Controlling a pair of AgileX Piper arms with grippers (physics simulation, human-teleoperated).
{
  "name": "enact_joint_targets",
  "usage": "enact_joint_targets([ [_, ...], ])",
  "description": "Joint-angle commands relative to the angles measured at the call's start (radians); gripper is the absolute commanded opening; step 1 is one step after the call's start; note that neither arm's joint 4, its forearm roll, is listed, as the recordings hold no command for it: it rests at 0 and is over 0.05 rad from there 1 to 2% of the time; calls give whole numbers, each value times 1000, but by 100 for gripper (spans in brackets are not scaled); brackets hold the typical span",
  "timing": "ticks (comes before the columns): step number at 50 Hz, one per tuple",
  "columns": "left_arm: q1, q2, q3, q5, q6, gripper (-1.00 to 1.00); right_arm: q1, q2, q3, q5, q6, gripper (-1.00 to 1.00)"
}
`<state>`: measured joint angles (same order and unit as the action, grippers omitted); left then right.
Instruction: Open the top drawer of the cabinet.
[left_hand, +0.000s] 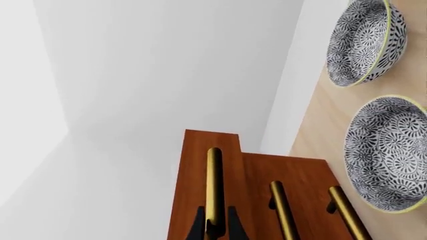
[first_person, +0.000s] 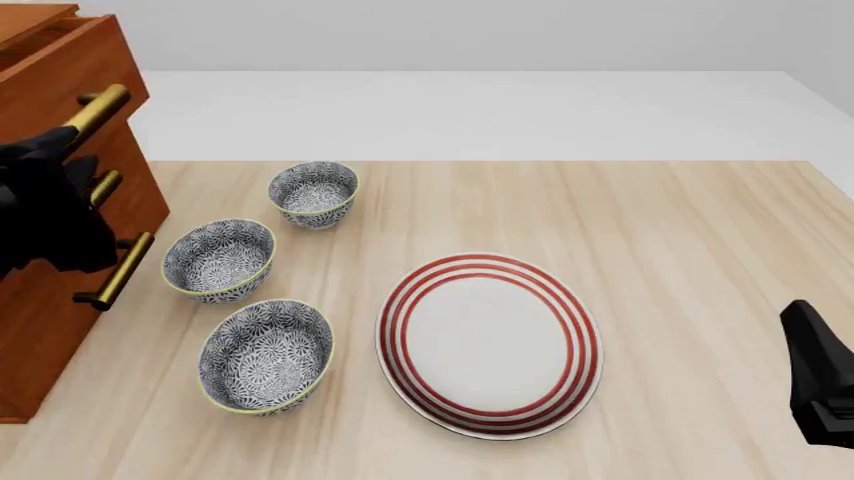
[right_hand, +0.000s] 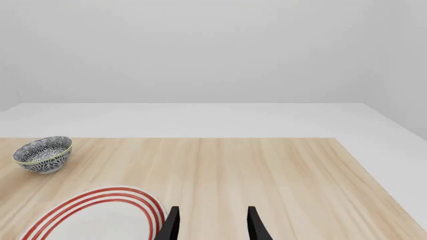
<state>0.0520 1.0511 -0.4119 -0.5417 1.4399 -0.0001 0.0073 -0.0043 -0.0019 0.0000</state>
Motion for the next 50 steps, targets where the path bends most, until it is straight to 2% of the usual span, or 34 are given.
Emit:
enact_joint_targets([
  [1, -6, -26, -29, -30, 13, -100, 0, 0, 0, 0, 0, 100],
  [50, -26, -44, -41, -7, -2, -100, 0, 0, 0, 0, 0, 100],
])
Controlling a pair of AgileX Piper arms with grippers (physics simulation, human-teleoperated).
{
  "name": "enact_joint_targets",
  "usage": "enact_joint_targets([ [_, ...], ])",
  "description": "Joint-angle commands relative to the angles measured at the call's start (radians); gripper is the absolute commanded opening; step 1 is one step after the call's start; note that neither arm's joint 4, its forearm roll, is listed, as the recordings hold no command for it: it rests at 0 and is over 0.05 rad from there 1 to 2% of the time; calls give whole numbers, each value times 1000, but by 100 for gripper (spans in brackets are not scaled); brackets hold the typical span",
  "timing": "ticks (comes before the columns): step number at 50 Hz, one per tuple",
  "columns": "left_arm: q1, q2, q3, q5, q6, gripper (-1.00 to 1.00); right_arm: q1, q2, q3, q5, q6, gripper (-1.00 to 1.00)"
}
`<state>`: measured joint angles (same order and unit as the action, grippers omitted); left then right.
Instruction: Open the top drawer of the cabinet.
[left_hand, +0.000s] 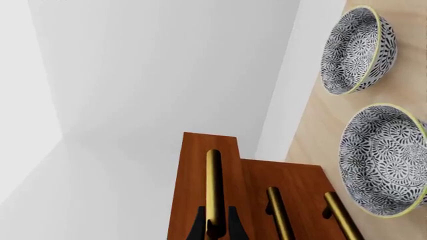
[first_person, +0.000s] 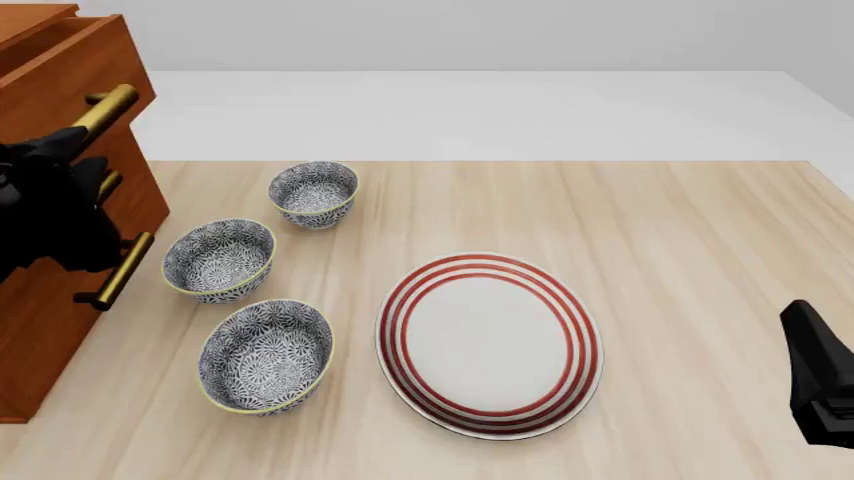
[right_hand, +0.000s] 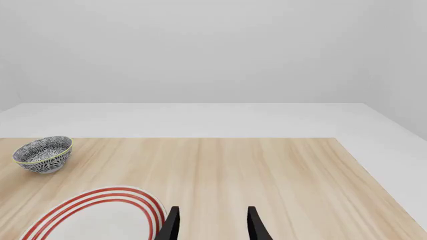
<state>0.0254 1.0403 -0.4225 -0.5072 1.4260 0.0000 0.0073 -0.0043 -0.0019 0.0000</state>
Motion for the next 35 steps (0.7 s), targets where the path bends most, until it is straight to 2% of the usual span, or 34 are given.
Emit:
enact_joint_targets([
  [1, 0, -32, -32, -43, 10, -100, 0, 0, 0, 0, 0, 100],
  [12, -9, -28, -38, -38, -3, -100, 0, 0, 0, 0, 0, 100],
  [13, -12, -34, -36, -26, -4, 100, 0, 0, 0, 0, 0, 100],
  [19, -19, -76, -44, 0, -8, 100, 0, 0, 0, 0, 0, 100],
  [35, -41, -350, -68, 243, 1, 100, 0, 0, 0, 0, 0, 100],
])
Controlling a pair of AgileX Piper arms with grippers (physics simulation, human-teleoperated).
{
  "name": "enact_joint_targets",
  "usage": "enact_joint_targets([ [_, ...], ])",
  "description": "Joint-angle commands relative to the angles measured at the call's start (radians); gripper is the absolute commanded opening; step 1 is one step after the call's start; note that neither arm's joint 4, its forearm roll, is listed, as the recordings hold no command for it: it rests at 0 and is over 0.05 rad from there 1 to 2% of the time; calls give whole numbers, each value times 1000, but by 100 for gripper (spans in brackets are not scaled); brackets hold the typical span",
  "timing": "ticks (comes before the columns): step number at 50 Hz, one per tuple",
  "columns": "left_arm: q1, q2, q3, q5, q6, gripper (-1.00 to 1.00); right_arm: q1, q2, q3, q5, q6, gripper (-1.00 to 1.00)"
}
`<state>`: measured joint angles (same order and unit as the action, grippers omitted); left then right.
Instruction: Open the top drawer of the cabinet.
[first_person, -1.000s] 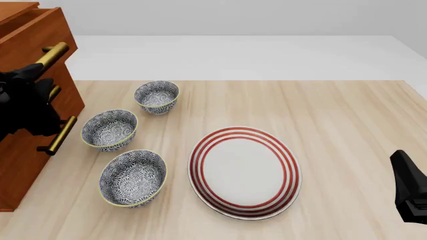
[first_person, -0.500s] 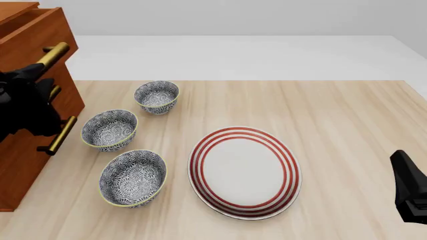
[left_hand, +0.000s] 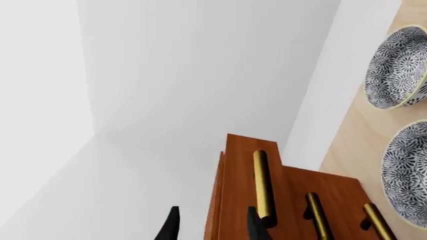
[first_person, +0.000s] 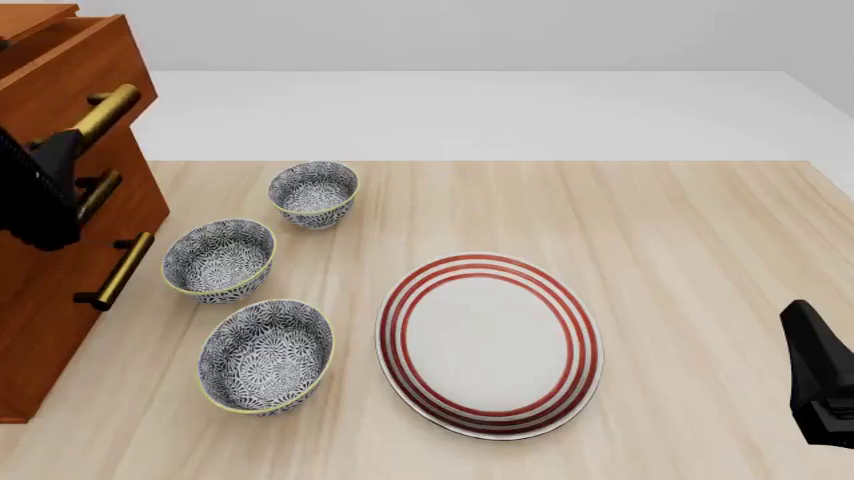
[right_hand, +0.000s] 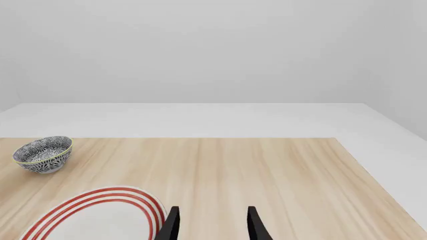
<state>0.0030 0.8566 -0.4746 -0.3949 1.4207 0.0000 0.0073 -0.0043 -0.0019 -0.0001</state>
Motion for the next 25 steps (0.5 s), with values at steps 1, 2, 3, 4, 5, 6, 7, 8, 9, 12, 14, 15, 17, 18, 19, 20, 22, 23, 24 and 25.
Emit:
enact_joint_targets([
  [1, -27, -197, -22, 163, 1, 100, 0, 0, 0, 0, 0, 100],
  [2, -29, -211, -22, 179, 3, 100, 0, 0, 0, 0, 0, 100],
  [3, -35, -239, -30, 214, -5, 100, 0, 0, 0, 0, 0, 100],
  [4, -37, -253, -32, 232, -5, 100, 0, 0, 0, 0, 0, 100],
  [5, -41, -278, -34, 259, -4, 100, 0, 0, 0, 0, 0, 100],
  [6, -48, -292, -43, 276, -10, 100, 0, 0, 0, 0, 0, 100],
  [7, -60, -329, -62, 333, -24, 100, 0, 0, 0, 0, 1, 100],
  [8, -69, -355, -73, 362, -30, 100, 0, 0, 0, 0, 0, 100],
  [9, -69, -355, -73, 363, -30, 100, 0, 0, 0, 0, 0, 100],
  [12, -93, -417, -119, 462, -68, 100, 0, 0, 0, 0, 0, 100],
  [14, -99, -437, -134, 491, -74, 100, 0, 0, 0, 0, 0, 100],
  [15, -101, -442, -159, 505, -98, 100, 0, 0, 0, 0, 0, 100],
  [17, -103, -451, -172, 517, -101, 100, 0, 0, 0, 0, 0, 100],
  [18, -107, -453, -205, 537, -137, 100, 0, 0, 0, 0, 0, 100],
  [19, -108, -451, -228, 548, -161, 100, 0, 0, 0, 0, 0, 100],
  [20, -115, -454, -238, 551, -168, 100, 0, 0, 0, 0, 0, 100],
  [22, -106, -438, -297, 547, -236, 100, 0, 0, 0, 0, 0, 100],
  [23, -125, -447, -291, 545, -225, 100, 0, 0, 0, 0, 0, 100],
  [24, -132, -439, -315, 581, -260, 100, 0, 0, 0, 0, 0, 100],
  [25, -135, -428, -360, 572, -317, 100, 0, 0, 0, 0, 0, 100],
])
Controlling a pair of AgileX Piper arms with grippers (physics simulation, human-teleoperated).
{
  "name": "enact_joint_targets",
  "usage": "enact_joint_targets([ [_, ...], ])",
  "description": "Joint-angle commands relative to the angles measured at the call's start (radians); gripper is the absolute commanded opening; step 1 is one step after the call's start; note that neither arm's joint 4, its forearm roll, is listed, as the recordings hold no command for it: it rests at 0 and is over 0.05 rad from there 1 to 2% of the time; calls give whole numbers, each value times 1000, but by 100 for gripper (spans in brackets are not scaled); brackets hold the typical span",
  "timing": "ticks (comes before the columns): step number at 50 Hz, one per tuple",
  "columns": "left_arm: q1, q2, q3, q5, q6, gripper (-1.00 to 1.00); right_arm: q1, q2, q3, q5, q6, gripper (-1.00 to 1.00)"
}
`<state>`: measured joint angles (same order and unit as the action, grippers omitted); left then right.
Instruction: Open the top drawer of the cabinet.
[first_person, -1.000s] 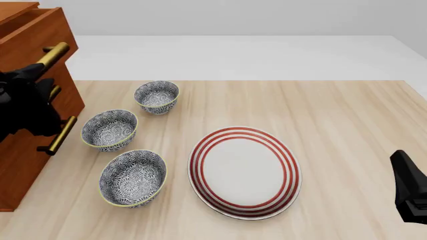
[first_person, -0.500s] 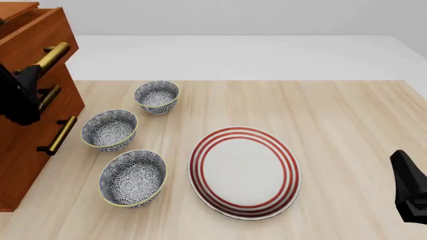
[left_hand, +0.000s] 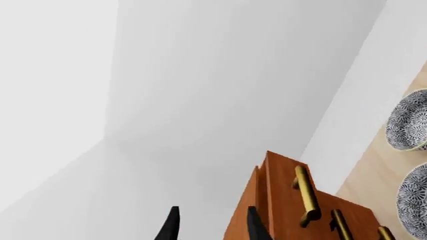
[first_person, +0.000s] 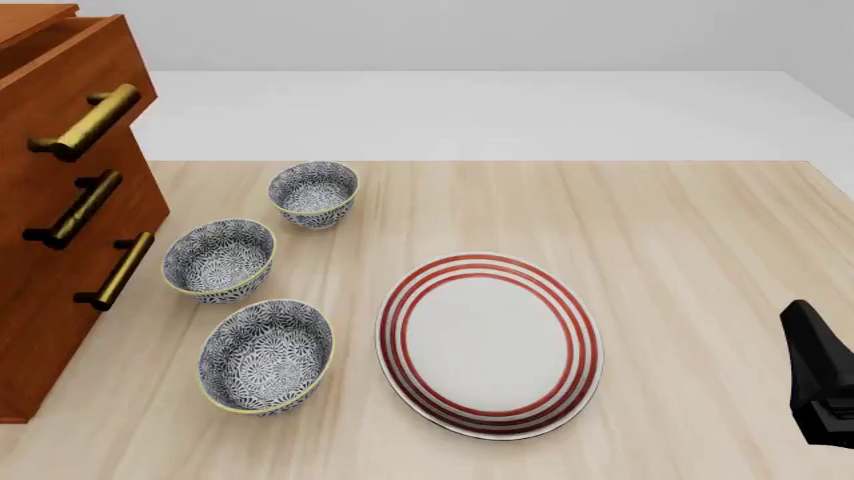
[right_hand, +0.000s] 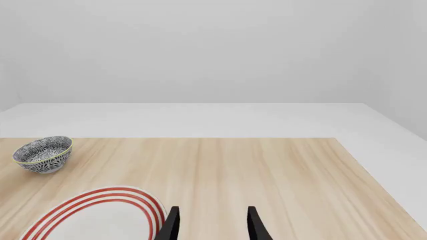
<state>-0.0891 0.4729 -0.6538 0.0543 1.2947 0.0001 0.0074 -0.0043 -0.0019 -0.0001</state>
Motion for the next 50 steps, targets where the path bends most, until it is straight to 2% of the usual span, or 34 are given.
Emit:
enact_joint_targets([
  [1, -62, -48, -177, 122, -181, 100, 0, 0, 0, 0, 0, 100],
  [2, -39, -21, -229, 127, -251, 100, 0, 0, 0, 0, 0, 100],
  [4, -10, 22, -302, 164, -347, 100, 0, 0, 0, 0, 0, 100],
  [5, -19, 27, -307, 177, -362, 100, 0, 0, 0, 0, 0, 100],
  [6, -4, 49, -344, 194, -427, 100, 0, 0, 0, 0, 0, 100],
  [10, 31, 88, -398, 221, -539, 100, 0, 0, 0, 0, 0, 100],
  [11, 73, 88, -417, 202, -610, 100, 0, 0, 0, 0, 0, 100],
  [12, 108, 108, -469, 216, -713, 100, 0, 0, 0, 0, 0, 100],
  [13, 172, 173, -527, 279, -798, 100, 0, 0, 0, 0, 0, 100],
  [14, 170, 165, -514, 275, -788, 100, 0, 0, 0, 0, 0, 100],
  [15, 102, 146, -474, 308, -692, 100, 0, 0, 0, 0, 0, 100],
  [16, 155, 192, -529, 352, -780, 100, 0, 0, 0, 0, 0, 100],
  [20, 187, 221, -582, 439, -880, 100, 0, 0, 0, 0, 0, 100],
  [21, 181, 201, -572, 432, -851, 100, 0, 0, 0, 0, 0, 100],
  [22, 187, 205, -583, 444, -864, 100, 0, 0, 0, 0, 0, 100],
  [23, 187, 215, -618, 479, -911, 100, 0, 0, 0, 0, 0, 100],
  [25, 183, 204, -621, 487, -891, 100, 0, 0, 0, 0, 0, 100],
  [26, 210, 221, -689, 547, -973, 100, 0, 0, 0, 0, 0, 100],
  [27, 223, 223, -705, 558, -983, 100, 0, 0, 0, 0, 0, 100],
  [28, 224, 243, -741, 620, -1024, 100, 0, 0, 0, 0, 0, 100],
  [29, 217, 213, -743, 616, -994, 100, 0, 0, 0, 0, 0, 100],
  [30, 246, 224, -777, 650, -1061, 100, 0, 0, 0, 0, 0, 100],
  [31, 249, 221, -782, 668, -1077, 100, 0, 0, 0, 0, 0, 100],
  [34, 224, 216, -756, 713, -1084, 100, 0, 0, 0, 0, 0, 100],
  [40, 229, 230, -743, 749, -1127, 100, 0, 0, 0, 0, 0, 100],
  [43, 239, 235, -728, 758, -1167, 100, 0, 0, 0, 0, 0, 100],
  [44, 243, 236, -724, 765, -1219, 100, 0, 0, 0, 0, 0, 100],
  [45, 231, 238, -719, 781, -1226, 100, 0, 0, 0, 0, 0, 100],
  [47, 224, 206, -679, 770, -1179, 100, 0, 0, 0, 0, 0, 100],
  [48, 224, 206, -678, 770, -1179, 100, 0, 0, 0, 0, 0, 100],
  [50, 264, 217, -661, 774, -1272, 100, 0, 0, 0, 0, 0, 100],
])
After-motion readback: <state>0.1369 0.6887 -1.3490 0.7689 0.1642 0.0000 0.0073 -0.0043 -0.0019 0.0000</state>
